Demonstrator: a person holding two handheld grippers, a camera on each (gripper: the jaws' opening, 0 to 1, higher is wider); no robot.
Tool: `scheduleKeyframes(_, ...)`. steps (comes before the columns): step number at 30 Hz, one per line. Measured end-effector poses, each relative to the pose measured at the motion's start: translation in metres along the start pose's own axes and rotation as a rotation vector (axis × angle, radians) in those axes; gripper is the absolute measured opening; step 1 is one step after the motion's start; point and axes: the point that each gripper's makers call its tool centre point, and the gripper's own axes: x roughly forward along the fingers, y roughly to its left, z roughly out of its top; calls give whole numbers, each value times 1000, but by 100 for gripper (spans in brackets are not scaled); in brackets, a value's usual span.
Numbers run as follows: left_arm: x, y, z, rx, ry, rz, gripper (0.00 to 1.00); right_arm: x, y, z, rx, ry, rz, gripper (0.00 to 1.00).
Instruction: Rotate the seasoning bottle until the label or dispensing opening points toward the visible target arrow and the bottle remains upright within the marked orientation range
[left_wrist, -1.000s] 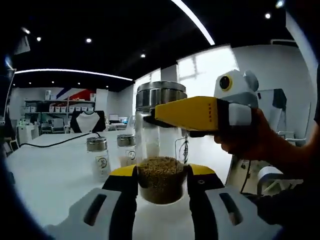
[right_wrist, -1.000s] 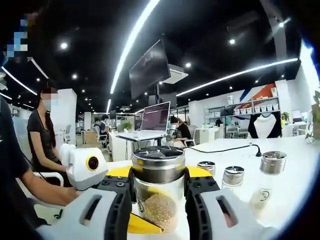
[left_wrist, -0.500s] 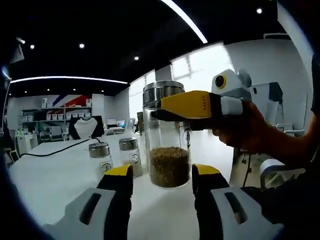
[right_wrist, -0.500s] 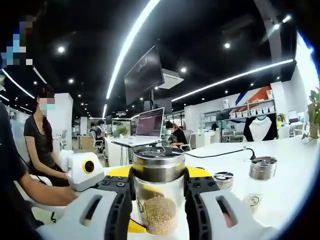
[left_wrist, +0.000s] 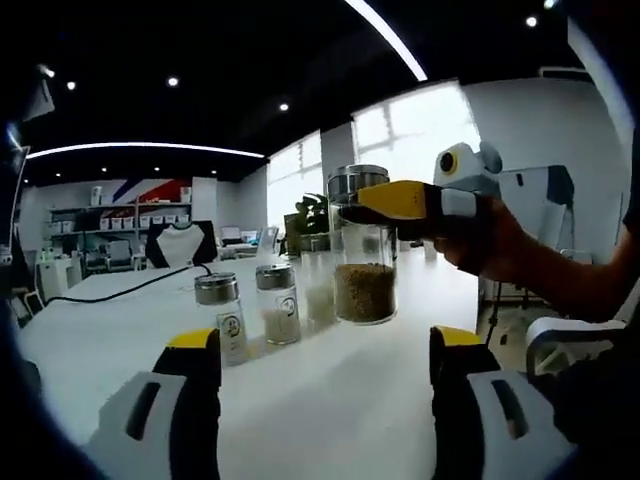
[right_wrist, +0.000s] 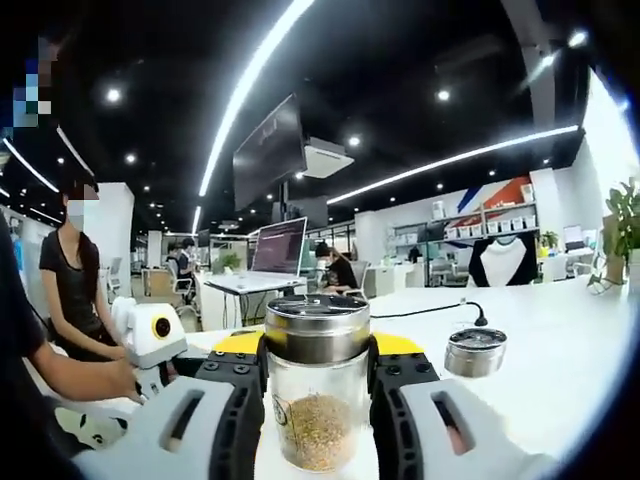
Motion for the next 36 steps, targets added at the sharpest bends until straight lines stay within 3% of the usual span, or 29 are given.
scheduleKeyframes(3, 1, 1, 0, -12, -9, 5, 100, -9, -15, 2, 2, -6, -33, 37)
scheduleKeyframes(12, 4, 0, -14, -15, 41, 22, 100, -32, -49, 7, 4, -22, -94, 37)
scheduleKeyframes(18, 2, 0, -8, -17, 16, 16, 100, -41, -69, 5, 11, -16, -120, 37)
scheduleKeyframes(28, -1, 3, -9, -8, 32, 31, 100, -57, -114, -3, 11, 1, -181, 37)
scheduleKeyframes(36, -2, 3, -11, 0, 45, 35, 100, -58, -135, -11, 13, 28, -174, 37)
